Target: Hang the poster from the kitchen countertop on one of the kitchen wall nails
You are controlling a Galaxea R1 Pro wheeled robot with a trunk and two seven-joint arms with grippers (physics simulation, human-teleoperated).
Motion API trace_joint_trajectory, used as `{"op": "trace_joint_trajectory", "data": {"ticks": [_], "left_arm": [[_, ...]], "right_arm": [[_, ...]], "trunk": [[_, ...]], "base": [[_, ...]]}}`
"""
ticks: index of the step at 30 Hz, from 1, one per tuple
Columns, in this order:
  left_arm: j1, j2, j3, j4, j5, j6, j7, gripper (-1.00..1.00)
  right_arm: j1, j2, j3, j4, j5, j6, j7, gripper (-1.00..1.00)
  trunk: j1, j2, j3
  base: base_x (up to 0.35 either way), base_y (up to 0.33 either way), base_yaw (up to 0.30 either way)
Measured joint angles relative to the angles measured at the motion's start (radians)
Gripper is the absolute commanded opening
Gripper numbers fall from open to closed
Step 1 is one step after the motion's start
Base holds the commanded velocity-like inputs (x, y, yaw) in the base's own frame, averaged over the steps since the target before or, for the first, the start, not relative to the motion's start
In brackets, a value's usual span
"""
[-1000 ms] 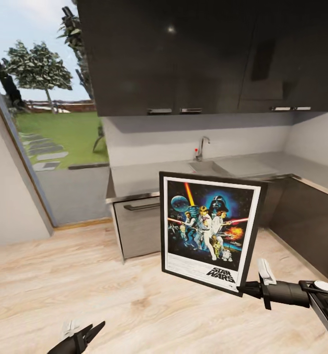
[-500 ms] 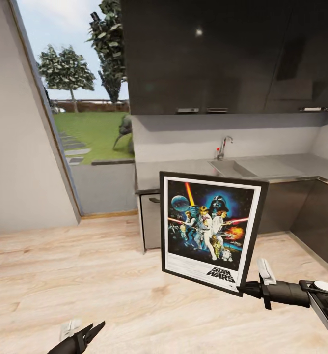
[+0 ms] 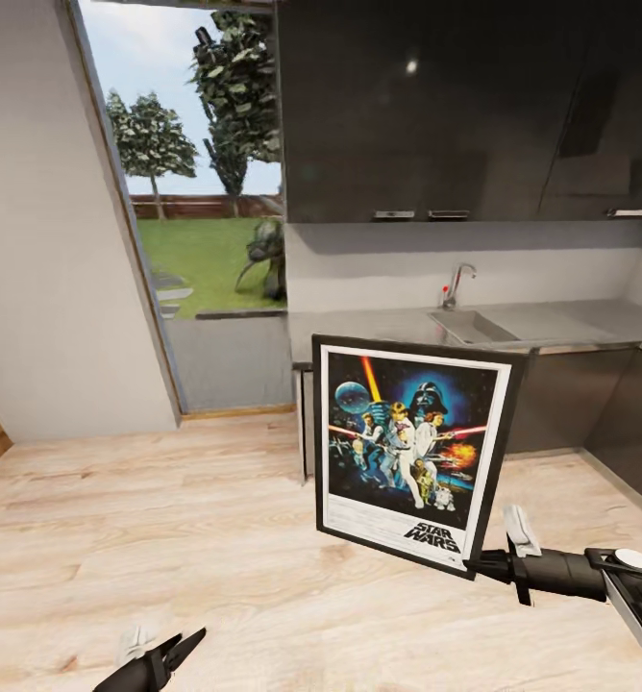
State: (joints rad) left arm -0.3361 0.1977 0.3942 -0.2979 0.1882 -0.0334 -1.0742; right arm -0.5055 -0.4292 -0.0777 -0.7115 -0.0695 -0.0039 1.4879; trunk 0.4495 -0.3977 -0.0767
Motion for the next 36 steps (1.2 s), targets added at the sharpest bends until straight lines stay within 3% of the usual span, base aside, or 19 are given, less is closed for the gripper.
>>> {"op": "trace_joint_trajectory", "data": {"ticks": [16, 36], "left_arm": [[0.000, 0.001, 0.000, 0.000, 0.000, 0.000, 0.000, 1.00], [0.000, 0.002, 0.000, 0.000, 0.000, 0.003, 0.000, 1.00]], "right_arm": [[0.000, 0.001, 0.000, 0.000, 0.002, 0.000, -0.001, -1.00], [0.000, 0.002, 0.000, 0.000, 0.002, 0.000, -0.001, -1.00]], "trunk": [[0.000, 0.000, 0.000], [-0.001, 0.000, 0.000]], "base": [[0.034, 0.288, 0.270], [0.214, 0.251, 0.276]]}}
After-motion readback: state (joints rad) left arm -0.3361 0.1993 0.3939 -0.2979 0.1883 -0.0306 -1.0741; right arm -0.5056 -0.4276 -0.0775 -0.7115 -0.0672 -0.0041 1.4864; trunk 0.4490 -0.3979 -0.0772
